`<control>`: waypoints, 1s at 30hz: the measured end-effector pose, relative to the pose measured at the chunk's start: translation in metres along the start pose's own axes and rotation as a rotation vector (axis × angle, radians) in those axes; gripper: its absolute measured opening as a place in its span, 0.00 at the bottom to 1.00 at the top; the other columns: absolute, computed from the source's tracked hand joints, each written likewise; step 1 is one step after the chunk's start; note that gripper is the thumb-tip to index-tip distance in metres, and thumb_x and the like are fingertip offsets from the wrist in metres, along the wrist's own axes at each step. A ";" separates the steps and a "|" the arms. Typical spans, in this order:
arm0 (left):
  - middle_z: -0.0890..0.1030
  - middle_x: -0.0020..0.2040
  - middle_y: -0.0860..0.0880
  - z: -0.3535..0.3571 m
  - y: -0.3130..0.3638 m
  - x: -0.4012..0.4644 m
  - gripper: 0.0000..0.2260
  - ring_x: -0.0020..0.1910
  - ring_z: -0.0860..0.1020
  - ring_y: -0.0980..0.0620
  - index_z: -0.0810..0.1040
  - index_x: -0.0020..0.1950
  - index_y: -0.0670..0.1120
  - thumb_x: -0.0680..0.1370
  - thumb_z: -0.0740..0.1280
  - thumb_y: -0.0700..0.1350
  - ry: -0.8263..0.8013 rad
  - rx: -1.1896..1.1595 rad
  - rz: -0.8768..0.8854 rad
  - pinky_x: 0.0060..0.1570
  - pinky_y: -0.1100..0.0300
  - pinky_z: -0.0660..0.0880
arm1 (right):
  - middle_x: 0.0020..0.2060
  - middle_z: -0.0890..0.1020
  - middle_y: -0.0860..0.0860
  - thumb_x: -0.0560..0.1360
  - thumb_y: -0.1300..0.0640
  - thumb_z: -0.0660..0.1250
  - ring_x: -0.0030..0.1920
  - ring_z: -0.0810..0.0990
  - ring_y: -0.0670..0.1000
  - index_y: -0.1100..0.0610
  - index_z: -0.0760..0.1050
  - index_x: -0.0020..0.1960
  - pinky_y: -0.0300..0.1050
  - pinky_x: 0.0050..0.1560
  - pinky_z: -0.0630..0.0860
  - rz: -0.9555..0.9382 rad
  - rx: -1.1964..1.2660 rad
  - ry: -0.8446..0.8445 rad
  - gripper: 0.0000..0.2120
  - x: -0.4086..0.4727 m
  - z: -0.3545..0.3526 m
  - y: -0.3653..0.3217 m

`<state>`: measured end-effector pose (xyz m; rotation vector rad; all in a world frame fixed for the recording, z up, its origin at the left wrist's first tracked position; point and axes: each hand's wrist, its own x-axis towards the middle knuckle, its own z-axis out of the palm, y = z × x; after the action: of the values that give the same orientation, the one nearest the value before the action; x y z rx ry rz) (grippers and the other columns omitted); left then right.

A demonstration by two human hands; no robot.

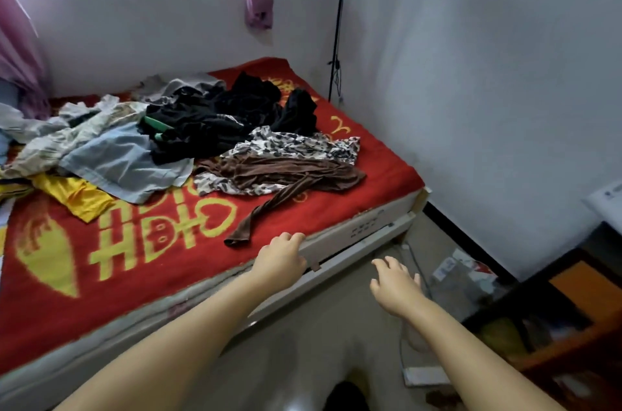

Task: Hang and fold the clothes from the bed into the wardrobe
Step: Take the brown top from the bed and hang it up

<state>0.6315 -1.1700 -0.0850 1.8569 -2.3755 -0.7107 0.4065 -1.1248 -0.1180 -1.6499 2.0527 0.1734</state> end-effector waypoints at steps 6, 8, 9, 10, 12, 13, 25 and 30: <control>0.70 0.67 0.46 0.002 0.035 0.114 0.24 0.65 0.69 0.45 0.61 0.75 0.49 0.78 0.57 0.46 -0.016 -0.009 -0.057 0.62 0.52 0.69 | 0.77 0.54 0.52 0.82 0.53 0.52 0.76 0.53 0.55 0.51 0.56 0.76 0.63 0.74 0.50 -0.029 -0.019 -0.060 0.23 0.101 -0.047 0.041; 0.70 0.67 0.46 0.001 0.045 0.149 0.24 0.65 0.70 0.45 0.61 0.74 0.49 0.78 0.58 0.46 0.004 -0.005 -0.069 0.62 0.52 0.69 | 0.77 0.55 0.52 0.81 0.53 0.52 0.76 0.54 0.55 0.50 0.56 0.76 0.63 0.74 0.49 -0.056 -0.049 -0.076 0.23 0.135 -0.063 0.051; 0.70 0.67 0.46 0.001 0.048 0.164 0.24 0.65 0.70 0.44 0.62 0.74 0.49 0.78 0.58 0.46 0.010 -0.011 -0.083 0.62 0.52 0.68 | 0.77 0.55 0.52 0.81 0.53 0.52 0.76 0.55 0.55 0.51 0.56 0.76 0.62 0.74 0.50 -0.059 -0.062 -0.088 0.23 0.151 -0.071 0.055; 0.70 0.67 0.46 0.004 0.051 0.178 0.23 0.65 0.70 0.44 0.62 0.74 0.49 0.78 0.58 0.47 0.008 -0.028 -0.099 0.62 0.52 0.68 | 0.76 0.55 0.51 0.82 0.53 0.52 0.75 0.55 0.55 0.51 0.56 0.76 0.62 0.74 0.51 -0.055 -0.072 -0.108 0.23 0.167 -0.078 0.059; 0.71 0.67 0.46 0.012 0.052 0.201 0.23 0.65 0.70 0.45 0.62 0.74 0.49 0.78 0.59 0.47 -0.013 -0.061 -0.132 0.62 0.52 0.68 | 0.77 0.55 0.52 0.81 0.54 0.52 0.75 0.55 0.56 0.51 0.55 0.76 0.62 0.74 0.52 -0.055 -0.090 -0.162 0.23 0.198 -0.083 0.063; 0.71 0.67 0.46 0.016 0.050 0.210 0.23 0.65 0.70 0.45 0.63 0.74 0.49 0.78 0.59 0.47 -0.032 -0.073 -0.147 0.62 0.52 0.68 | 0.77 0.55 0.52 0.81 0.54 0.52 0.75 0.55 0.56 0.52 0.55 0.76 0.62 0.74 0.52 -0.063 -0.098 -0.194 0.23 0.210 -0.083 0.063; 0.70 0.67 0.46 0.050 -0.019 0.396 0.25 0.67 0.68 0.45 0.63 0.74 0.50 0.77 0.61 0.47 -0.227 -0.147 -0.209 0.62 0.53 0.69 | 0.74 0.60 0.52 0.81 0.54 0.53 0.72 0.61 0.56 0.52 0.59 0.74 0.60 0.72 0.56 -0.017 -0.069 -0.360 0.22 0.401 -0.080 0.037; 0.67 0.70 0.44 0.071 -0.044 0.480 0.26 0.67 0.67 0.44 0.62 0.75 0.48 0.77 0.62 0.48 -0.317 -0.084 -0.112 0.63 0.51 0.69 | 0.72 0.63 0.55 0.80 0.54 0.56 0.70 0.66 0.57 0.54 0.61 0.74 0.56 0.70 0.63 0.022 -0.004 -0.358 0.23 0.488 -0.072 0.024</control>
<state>0.5148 -1.6005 -0.2815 1.9841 -2.3817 -1.1778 0.2925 -1.5770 -0.2806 -1.4753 1.7989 0.4461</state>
